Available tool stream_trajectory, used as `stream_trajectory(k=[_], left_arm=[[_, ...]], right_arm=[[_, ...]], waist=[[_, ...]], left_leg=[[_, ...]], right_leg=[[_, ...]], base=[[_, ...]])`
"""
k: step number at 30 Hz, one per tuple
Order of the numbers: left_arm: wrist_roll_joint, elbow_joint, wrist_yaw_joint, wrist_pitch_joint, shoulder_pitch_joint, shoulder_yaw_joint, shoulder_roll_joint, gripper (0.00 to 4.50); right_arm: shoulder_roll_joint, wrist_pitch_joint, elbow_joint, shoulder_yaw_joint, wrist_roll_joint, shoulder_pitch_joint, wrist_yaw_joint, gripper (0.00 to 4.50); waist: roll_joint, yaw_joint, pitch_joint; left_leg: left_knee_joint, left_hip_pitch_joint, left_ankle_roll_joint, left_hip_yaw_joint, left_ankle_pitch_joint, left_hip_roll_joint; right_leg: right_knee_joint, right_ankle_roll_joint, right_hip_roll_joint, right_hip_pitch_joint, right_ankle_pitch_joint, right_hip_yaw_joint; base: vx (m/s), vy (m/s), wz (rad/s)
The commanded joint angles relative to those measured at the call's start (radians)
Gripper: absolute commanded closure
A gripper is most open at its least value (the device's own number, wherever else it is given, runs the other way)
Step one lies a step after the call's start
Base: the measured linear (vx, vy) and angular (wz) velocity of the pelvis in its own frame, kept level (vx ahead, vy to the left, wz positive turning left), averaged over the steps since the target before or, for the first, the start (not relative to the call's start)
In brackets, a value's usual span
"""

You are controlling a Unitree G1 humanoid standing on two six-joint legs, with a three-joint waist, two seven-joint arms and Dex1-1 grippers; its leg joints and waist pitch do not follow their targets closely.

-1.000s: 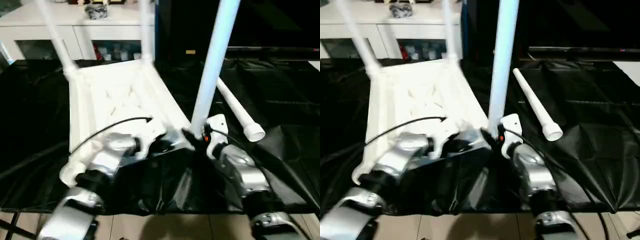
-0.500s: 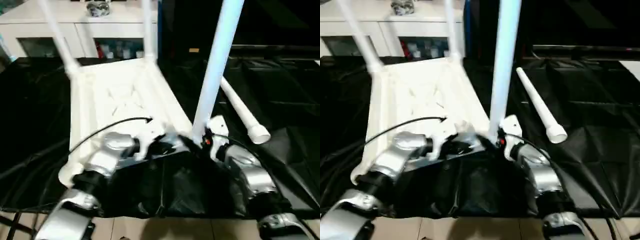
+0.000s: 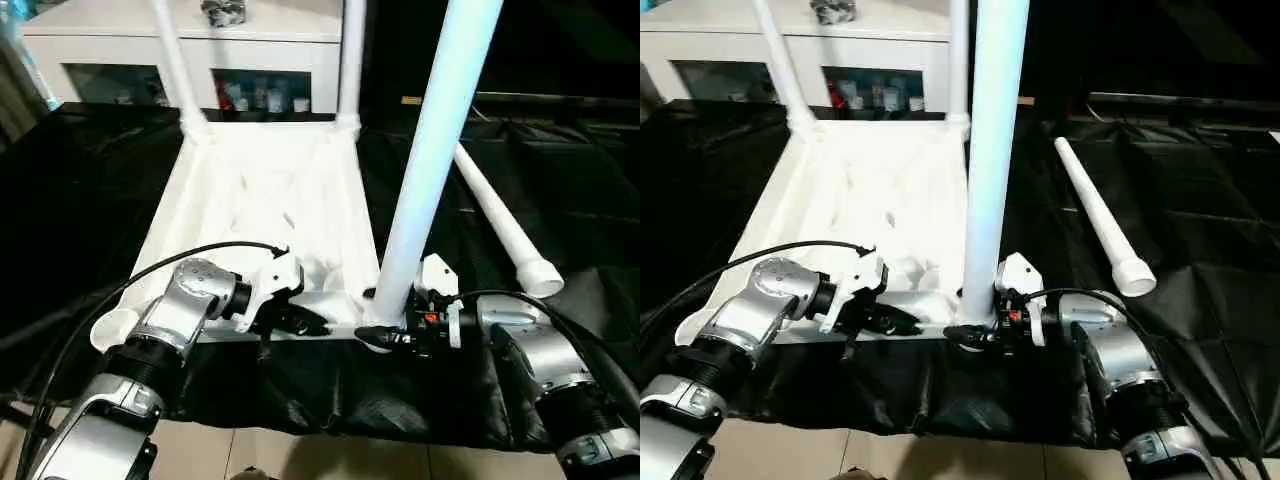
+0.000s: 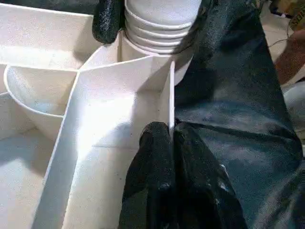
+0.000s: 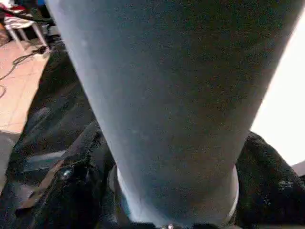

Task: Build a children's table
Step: Rotate leg to tighten

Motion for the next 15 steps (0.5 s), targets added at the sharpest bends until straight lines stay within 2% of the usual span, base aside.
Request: stream_trajectory(k=[1, 7, 9, 11, 12, 14, 15], left_arm=[[-0.015, 0.0, -0.027, -0.014, -0.025, -0.025, -0.006, 4.5], [-0.007, 0.005, -0.013, -0.02, -0.022, -0.023, -0.011, 4.5], [0.006, 0.009, 0.045, -0.006, -0.019, -0.018, -0.03, 4.5], [0.024, 0.013, 0.136, 0.016, -0.018, -0.009, -0.061, 4.5], [0.032, 0.014, 0.176, 0.026, -0.018, -0.006, -0.076, 4.5], [0.038, 0.013, 0.253, 0.049, -0.017, -0.002, -0.121, 4.5], [0.041, 0.01, 0.303, 0.062, -0.015, -0.002, -0.159, 4.5]], right_arm=[[-0.001, 0.026, -0.017, 0.04, 0.007, 0.005, 0.043, 1.37], [0.018, 0.021, -0.022, 0.028, 0.011, 0.025, 0.006, 1.67], [0.056, 0.009, 0.003, 0.003, -0.01, 0.029, -0.105, 1.7], [0.103, 0.008, 0.043, -0.023, -0.048, 0.027, -0.257, 1.73], [0.122, 0.018, 0.059, -0.033, -0.062, 0.025, -0.317, 1.73], [0.166, 0.017, 0.103, -0.061, -0.085, 0.017, -0.452, 1.74], [0.202, 0.019, 0.132, -0.087, -0.09, 0.01, -0.547, 1.74]], waist=[[-0.01, -0.001, -0.058], [-0.007, 0.003, -0.059], [-0.008, 0.002, -0.057], [-0.009, -0.007, -0.053], [-0.008, -0.013, -0.047], [-0.014, -0.023, -0.041], [-0.013, -0.032, -0.038]], left_leg=[[-0.068, 0.016, 0.078, -0.033, -0.148, 0.082], [-0.066, 0.015, 0.078, -0.033, -0.144, 0.081], [-0.068, 0.015, 0.069, -0.034, -0.153, 0.083], [-0.073, 0.016, 0.043, -0.036, -0.188, 0.081], [-0.076, 0.022, 0.022, -0.039, -0.233, 0.079], [-0.081, 0.021, -0.002, -0.045, -0.279, 0.077], [-0.081, 0.029, -0.014, -0.047, -0.323, 0.075]], right_leg=[[-0.055, -0.215, -0.099, 0.043, -0.189, 0.067], [-0.055, -0.217, -0.1, 0.043, -0.182, 0.066], [-0.057, -0.212, -0.101, 0.042, -0.199, 0.068], [-0.063, -0.204, -0.102, 0.039, -0.256, 0.067], [-0.076, -0.189, -0.104, 0.036, -0.334, 0.067], [-0.084, -0.156, -0.106, 0.038, -0.444, 0.067], [-0.095, -0.137, -0.106, 0.031, -0.511, 0.065]], base=[[0.0, 0.0, 0.0], [0.0, 0.0, 0.0], [0.0, 0.0, 0.0], [0.0, 0.0, 0.0], [0.0, 0.0, 0.0], [0.0, 0.0, 0.0], [0.0, 0.0, 0.0]])
